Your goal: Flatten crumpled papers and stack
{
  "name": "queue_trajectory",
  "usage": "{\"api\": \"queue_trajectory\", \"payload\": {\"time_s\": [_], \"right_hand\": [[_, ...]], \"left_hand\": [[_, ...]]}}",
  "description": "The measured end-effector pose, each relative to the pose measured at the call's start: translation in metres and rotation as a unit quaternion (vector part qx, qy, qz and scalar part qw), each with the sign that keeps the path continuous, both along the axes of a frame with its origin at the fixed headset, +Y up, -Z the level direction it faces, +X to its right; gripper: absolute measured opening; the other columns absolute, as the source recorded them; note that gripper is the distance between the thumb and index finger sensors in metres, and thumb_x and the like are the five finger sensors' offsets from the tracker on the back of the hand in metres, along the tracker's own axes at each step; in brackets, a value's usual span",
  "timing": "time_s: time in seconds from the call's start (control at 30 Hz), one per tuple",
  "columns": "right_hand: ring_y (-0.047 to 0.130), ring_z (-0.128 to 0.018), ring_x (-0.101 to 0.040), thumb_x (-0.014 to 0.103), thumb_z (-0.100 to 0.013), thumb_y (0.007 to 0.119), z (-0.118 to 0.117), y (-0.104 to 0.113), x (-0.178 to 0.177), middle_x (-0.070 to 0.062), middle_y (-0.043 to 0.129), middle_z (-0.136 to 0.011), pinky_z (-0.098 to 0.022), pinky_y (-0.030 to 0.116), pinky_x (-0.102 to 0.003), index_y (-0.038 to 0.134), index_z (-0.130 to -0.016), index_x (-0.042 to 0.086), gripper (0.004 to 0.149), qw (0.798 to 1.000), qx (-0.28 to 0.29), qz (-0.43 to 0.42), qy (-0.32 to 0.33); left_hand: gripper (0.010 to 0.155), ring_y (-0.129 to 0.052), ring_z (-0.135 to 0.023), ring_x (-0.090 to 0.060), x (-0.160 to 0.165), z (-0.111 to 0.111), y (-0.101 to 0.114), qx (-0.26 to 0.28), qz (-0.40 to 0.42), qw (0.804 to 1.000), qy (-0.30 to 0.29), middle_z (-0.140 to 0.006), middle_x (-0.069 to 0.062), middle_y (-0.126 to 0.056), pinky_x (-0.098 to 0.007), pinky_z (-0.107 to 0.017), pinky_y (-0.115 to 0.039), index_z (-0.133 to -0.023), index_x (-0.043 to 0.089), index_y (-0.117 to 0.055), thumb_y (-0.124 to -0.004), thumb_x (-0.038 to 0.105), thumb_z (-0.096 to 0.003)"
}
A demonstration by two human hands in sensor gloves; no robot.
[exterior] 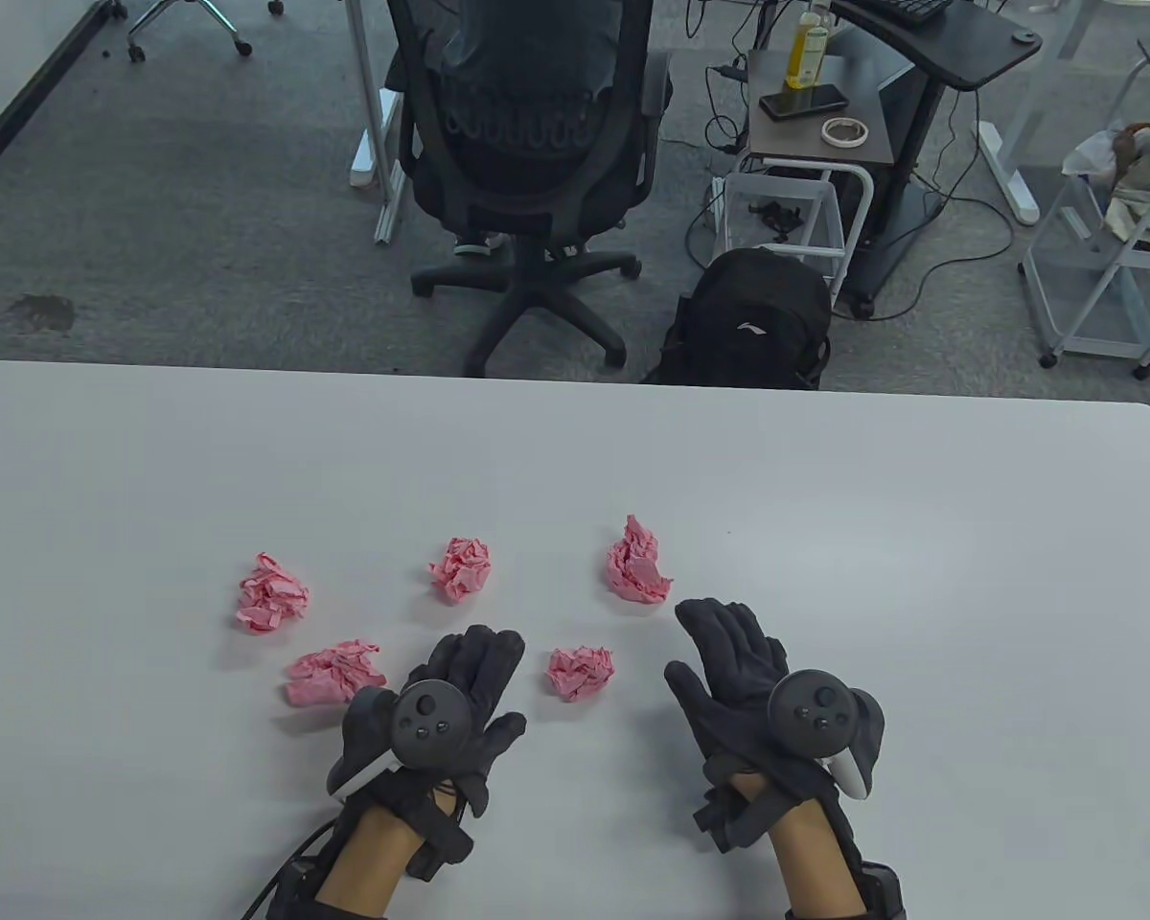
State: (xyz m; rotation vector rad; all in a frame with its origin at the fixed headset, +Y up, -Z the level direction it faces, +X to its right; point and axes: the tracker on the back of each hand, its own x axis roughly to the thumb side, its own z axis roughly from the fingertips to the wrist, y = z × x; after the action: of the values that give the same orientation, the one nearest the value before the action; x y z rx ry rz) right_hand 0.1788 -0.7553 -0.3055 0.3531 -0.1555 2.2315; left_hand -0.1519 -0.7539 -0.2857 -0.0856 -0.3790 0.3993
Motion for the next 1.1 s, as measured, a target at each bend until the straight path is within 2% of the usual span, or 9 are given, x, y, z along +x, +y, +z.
{"api": "queue_trajectory", "payload": {"time_s": [0.2, 0.33, 0.57, 0.67, 0.73, 0.8, 0.9, 1.0, 1.1], "right_hand": [[0.027, -0.107, -0.047, 0.057, -0.057, 0.063, 0.0, 0.002, 0.004, -0.016, 0.046, -0.12, -0.067, 0.019, -0.069, 0.041, -0.113, 0.028, 0.067, 1.0, 0.002, -0.012, -0.007], [0.026, -0.107, -0.047, 0.056, -0.057, 0.063, 0.0, 0.003, 0.005, -0.017, 0.047, -0.12, -0.066, 0.018, -0.07, 0.042, -0.113, 0.026, 0.067, 1.0, 0.002, -0.02, -0.003], [0.027, -0.106, -0.048, 0.056, -0.057, 0.063, 0.002, 0.004, 0.004, -0.017, 0.048, -0.119, -0.066, 0.018, -0.07, 0.044, -0.113, 0.025, 0.067, 1.0, 0.005, -0.025, 0.003], [0.028, -0.105, -0.049, 0.056, -0.057, 0.063, 0.003, 0.004, 0.003, -0.018, 0.049, -0.118, -0.066, 0.018, -0.07, 0.047, -0.112, 0.023, 0.066, 1.0, 0.01, -0.026, 0.006], [0.03, -0.105, -0.049, 0.055, -0.057, 0.065, 0.004, 0.003, -0.001, -0.018, 0.051, -0.117, -0.066, 0.02, -0.07, 0.049, -0.112, 0.021, 0.066, 1.0, 0.007, -0.015, 0.015], [0.049, -0.097, -0.05, 0.052, -0.057, 0.069, 0.006, 0.004, -0.009, -0.02, 0.057, -0.113, -0.066, 0.038, -0.066, 0.053, -0.11, 0.018, 0.065, 1.0, 0.011, -0.005, 0.028], [0.079, -0.077, -0.045, 0.044, -0.056, 0.076, 0.009, 0.006, -0.025, -0.016, 0.083, -0.094, -0.056, 0.063, -0.059, 0.063, -0.104, 0.015, 0.058, 0.998, 0.02, 0.005, 0.061], [0.087, -0.069, -0.041, 0.044, -0.055, 0.076, 0.016, 0.005, -0.044, -0.013, 0.09, -0.086, -0.052, 0.069, -0.056, 0.068, -0.101, 0.014, 0.055, 0.993, -0.007, -0.01, 0.113], [0.088, -0.069, -0.041, 0.047, -0.055, 0.076, 0.019, 0.002, -0.053, -0.013, 0.091, -0.085, -0.051, 0.07, -0.055, 0.066, -0.101, 0.012, 0.059, 0.983, -0.043, -0.097, 0.149]], "left_hand": [[0.081, -0.059, -0.105, -0.049, 0.014, -0.005, 0.005, 0.01, 0.009, 1.0, -0.001, -0.118, -0.018, -0.039, -0.065, -0.072, -0.054, -0.116, 0.027, -0.035, -0.081, 0.042, -0.0513], [0.082, -0.075, -0.092, -0.042, 0.039, -0.018, 0.009, 0.026, -0.05, 0.998, -0.014, -0.116, -0.017, -0.043, -0.057, -0.067, -0.064, -0.115, 0.027, -0.036, -0.083, 0.041, -0.0501], [0.083, -0.074, -0.089, -0.035, 0.087, -0.05, -0.012, -0.09, -0.126, 0.988, 0.012, -0.112, -0.013, -0.05, -0.055, -0.069, -0.062, -0.116, 0.022, -0.041, -0.082, 0.05, -0.0493], [0.073, -0.081, -0.078, -0.027, 0.092, -0.05, -0.01, -0.036, -0.156, 0.987, 0.032, -0.104, -0.008, -0.063, -0.05, -0.064, -0.069, -0.109, 0.021, -0.057, -0.084, 0.049, -0.0477], [0.069, -0.083, -0.076, -0.027, 0.09, -0.045, -0.005, -0.03, -0.137, 0.99, 0.022, -0.101, -0.007, -0.067, -0.051, -0.062, -0.07, -0.105, 0.021, -0.062, -0.088, 0.046, -0.0462], [0.069, -0.085, -0.073, -0.028, 0.081, -0.036, 0.005, -0.014, -0.093, 0.996, 0.006, -0.098, -0.009, -0.069, -0.052, -0.06, -0.072, -0.104, 0.02, -0.063, -0.089, 0.045, -0.0449], [0.07, -0.086, -0.066, -0.024, 0.069, -0.016, 0.021, -0.017, 0.005, 0.999, -0.052, -0.094, -0.01, -0.071, -0.049, -0.054, -0.075, -0.103, 0.017, -0.062, -0.088, 0.046, -0.0448], [0.07, -0.086, -0.065, -0.024, 0.056, 0.008, 0.034, 0.024, 0.107, 0.991, -0.072, -0.093, -0.01, -0.071, -0.05, -0.055, -0.074, -0.104, 0.018, -0.061, -0.088, 0.045, -0.0454], [0.07, -0.085, -0.072, -0.026, 0.044, 0.017, 0.033, 0.063, 0.138, 0.984, -0.096, -0.098, -0.009, -0.067, -0.051, -0.059, -0.073, -0.107, 0.02, -0.057, -0.085, 0.043, -0.0472]]}}
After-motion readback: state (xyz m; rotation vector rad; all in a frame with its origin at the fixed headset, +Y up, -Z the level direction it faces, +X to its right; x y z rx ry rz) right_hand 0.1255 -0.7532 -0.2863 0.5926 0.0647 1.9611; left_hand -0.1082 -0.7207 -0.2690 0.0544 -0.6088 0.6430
